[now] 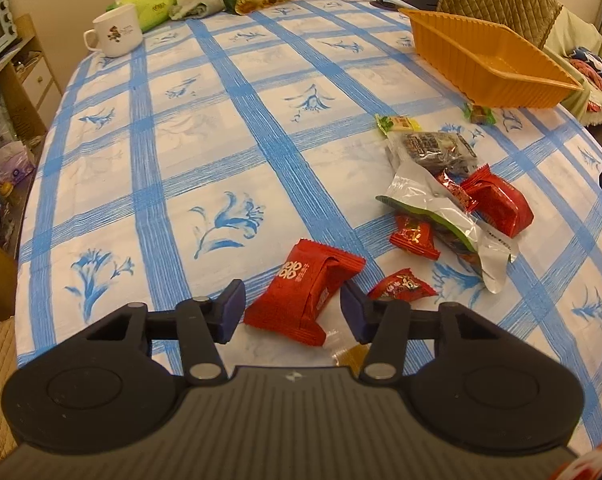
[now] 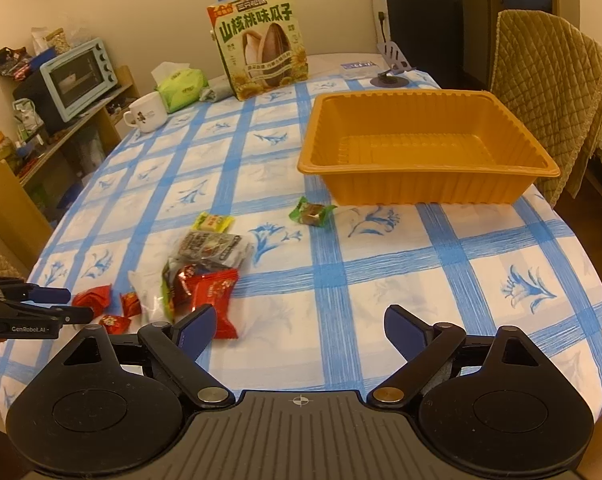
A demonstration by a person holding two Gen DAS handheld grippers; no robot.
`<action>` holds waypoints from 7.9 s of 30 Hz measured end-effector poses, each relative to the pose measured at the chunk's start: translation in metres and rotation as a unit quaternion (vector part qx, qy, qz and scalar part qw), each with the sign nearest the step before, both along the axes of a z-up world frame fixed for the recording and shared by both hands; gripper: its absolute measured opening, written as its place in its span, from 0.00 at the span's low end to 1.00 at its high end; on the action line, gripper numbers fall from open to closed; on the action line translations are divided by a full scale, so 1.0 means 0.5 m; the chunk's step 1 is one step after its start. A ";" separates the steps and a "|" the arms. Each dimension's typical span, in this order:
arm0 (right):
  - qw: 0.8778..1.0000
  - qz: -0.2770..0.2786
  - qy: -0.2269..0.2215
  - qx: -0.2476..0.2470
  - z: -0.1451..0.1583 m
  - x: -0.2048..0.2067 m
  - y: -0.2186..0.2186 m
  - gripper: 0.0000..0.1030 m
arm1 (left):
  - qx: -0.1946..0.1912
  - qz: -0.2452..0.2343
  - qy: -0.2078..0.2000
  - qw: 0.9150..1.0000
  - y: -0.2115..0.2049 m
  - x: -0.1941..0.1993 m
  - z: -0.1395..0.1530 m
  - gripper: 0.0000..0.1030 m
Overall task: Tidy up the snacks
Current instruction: 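Grasp the red candy packet with the left tool while the right tool grasps the green-wrapped candy, then carry both held candies over the orange tray with both tools, then open both tools to drop the candies into the orange tray, then move both tools back toward the snack pile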
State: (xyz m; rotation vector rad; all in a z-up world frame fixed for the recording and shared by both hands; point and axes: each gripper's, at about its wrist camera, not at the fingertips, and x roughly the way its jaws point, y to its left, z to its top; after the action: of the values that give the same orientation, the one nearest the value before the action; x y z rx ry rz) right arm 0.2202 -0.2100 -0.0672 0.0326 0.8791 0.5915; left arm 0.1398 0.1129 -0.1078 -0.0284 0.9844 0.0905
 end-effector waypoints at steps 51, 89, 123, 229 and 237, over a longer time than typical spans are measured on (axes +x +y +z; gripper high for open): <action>0.995 -0.096 -0.024 -0.022 -0.124 0.230 0.187 0.43 | -0.021 0.168 -0.035 0.985 0.154 -0.018 0.039 0.24; 0.999 -0.020 -0.038 0.011 0.043 0.168 -0.046 0.26 | -0.040 0.075 -0.093 0.992 -0.066 0.114 0.152 0.24; 1.000 0.023 -0.017 0.002 0.013 0.496 -0.186 0.26 | -0.082 -0.001 -0.073 0.994 -0.431 0.563 0.129 0.24; 0.992 0.109 0.052 0.021 0.030 -0.079 0.016 0.77 | -0.069 0.103 -0.045 0.991 -0.167 -0.169 0.130 0.67; 0.991 0.127 0.046 0.006 0.001 -0.070 0.068 0.77 | -0.059 0.109 -0.035 0.992 -0.141 -0.162 0.108 0.61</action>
State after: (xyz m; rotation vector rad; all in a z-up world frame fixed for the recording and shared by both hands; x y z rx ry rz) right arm 0.1849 -0.1760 -0.0666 -0.0418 0.9775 0.8384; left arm 0.0586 0.0422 -0.0540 -0.2463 0.9133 0.2295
